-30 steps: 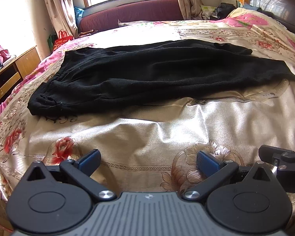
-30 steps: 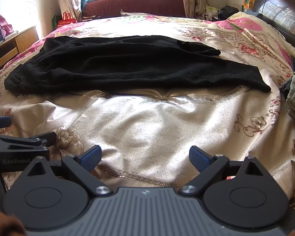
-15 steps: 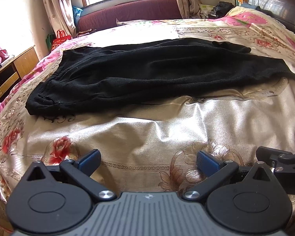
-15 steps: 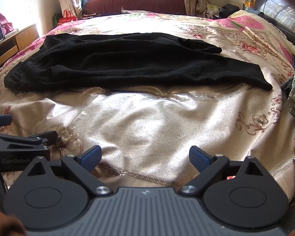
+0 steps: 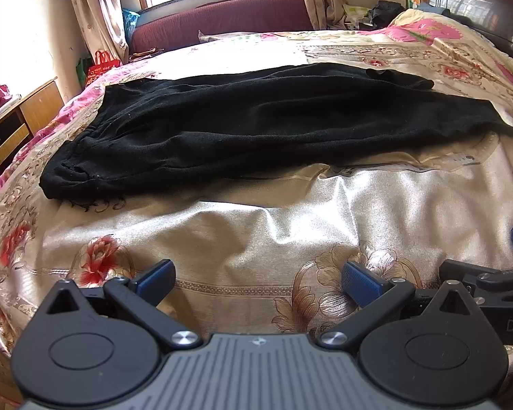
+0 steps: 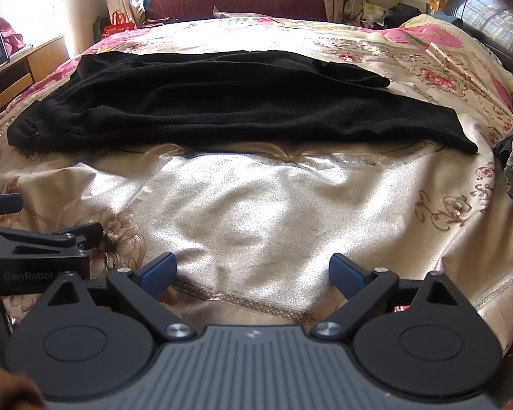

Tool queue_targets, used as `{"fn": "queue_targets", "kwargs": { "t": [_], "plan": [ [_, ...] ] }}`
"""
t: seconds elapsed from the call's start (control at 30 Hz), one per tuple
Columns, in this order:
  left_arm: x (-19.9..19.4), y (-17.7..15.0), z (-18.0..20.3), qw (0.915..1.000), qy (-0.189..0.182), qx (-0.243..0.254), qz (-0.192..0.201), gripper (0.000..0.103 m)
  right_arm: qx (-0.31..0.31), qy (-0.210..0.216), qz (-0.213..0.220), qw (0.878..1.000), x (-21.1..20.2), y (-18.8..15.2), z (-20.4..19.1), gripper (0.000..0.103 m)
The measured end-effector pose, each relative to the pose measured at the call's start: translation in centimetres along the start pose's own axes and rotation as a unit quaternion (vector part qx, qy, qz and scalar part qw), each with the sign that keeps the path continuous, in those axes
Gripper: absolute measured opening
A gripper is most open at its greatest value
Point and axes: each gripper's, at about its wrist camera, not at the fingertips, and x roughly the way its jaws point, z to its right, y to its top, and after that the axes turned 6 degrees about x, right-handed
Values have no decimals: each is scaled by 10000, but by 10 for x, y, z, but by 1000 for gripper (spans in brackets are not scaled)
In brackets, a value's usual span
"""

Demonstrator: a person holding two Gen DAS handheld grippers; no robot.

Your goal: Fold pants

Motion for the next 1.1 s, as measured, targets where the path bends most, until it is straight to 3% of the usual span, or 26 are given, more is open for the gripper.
{"fn": "queue_targets", "kwargs": {
  "t": [1.1],
  "plan": [
    [3,-1,2,10000,-39,-7,-9,103,6,8,-9,10000,3,-2,0,95]
  ]
}}
